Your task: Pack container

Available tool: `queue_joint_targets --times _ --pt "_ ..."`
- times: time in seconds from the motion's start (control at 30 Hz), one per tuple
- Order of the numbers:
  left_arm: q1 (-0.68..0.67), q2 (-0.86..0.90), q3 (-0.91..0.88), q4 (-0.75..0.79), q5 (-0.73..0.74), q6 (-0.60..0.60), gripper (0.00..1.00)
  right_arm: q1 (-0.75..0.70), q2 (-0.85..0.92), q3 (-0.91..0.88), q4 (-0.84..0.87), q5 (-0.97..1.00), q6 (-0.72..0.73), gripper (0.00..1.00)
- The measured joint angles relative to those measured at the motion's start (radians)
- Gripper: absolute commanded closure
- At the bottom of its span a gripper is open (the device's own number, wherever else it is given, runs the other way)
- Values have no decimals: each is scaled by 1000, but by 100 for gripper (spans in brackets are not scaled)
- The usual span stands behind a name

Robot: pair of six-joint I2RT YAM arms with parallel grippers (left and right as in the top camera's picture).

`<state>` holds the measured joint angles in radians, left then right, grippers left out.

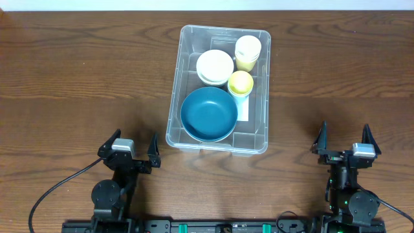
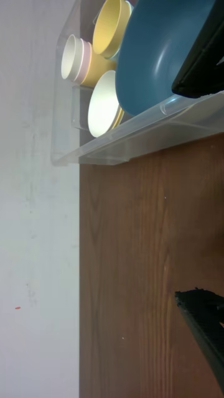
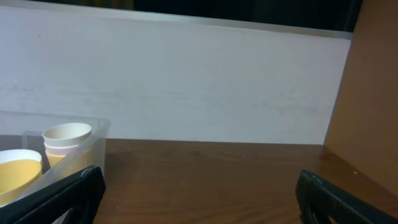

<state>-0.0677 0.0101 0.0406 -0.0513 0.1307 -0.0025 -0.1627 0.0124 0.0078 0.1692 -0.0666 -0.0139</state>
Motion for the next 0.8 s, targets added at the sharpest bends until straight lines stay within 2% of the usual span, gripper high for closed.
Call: queue_joint_targets --times 0.8 --pt "0 0 0 0 0 0 2 -2 0 0 -53 111 3 1"
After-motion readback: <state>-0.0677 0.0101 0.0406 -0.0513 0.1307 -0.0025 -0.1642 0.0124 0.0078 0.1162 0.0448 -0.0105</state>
